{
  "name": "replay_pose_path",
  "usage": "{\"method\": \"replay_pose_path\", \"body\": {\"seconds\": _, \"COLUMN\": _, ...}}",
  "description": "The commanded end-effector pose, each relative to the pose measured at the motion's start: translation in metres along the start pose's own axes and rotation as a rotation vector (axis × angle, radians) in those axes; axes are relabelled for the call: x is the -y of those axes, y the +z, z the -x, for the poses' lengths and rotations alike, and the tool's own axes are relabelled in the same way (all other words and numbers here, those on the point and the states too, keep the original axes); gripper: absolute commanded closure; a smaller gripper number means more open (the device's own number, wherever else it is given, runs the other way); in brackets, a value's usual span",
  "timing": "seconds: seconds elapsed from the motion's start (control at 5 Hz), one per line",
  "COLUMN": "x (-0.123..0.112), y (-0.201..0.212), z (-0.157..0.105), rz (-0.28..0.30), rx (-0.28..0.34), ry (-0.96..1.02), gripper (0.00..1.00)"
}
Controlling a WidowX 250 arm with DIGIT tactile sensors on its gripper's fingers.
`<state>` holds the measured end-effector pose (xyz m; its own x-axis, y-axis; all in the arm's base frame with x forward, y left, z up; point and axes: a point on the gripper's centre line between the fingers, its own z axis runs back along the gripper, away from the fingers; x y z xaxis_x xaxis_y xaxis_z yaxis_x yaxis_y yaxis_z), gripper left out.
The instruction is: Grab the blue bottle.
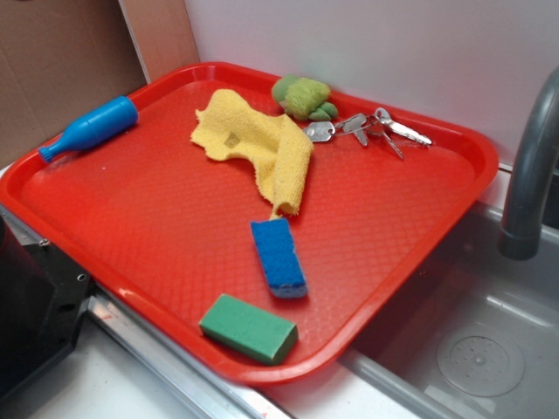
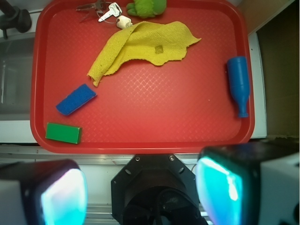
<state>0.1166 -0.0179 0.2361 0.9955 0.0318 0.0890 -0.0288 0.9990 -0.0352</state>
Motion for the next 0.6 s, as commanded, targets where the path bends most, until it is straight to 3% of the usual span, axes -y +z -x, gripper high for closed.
{"method": "replay_pose_path", "body": {"seconds": 0.0, "x": 0.0, "y": 0.0, "z": 0.0, "rz": 0.0, "rx": 0.0, "ry": 0.0, "gripper": 0.0}}
{"method": "replay_pose_path", "body": {"seconds": 0.2, "x": -0.051, "y": -0.052, "z": -0.037, "rz": -0.135, "rx": 0.016, "ry": -0.003, "gripper": 0.0}}
{"method": "replay_pose_path", "body": {"seconds": 0.4, "x": -0.093, "y": -0.085, "z": -0.062, "rz": -0.209, "rx": 0.04, "ry": -0.092, "gripper": 0.0}}
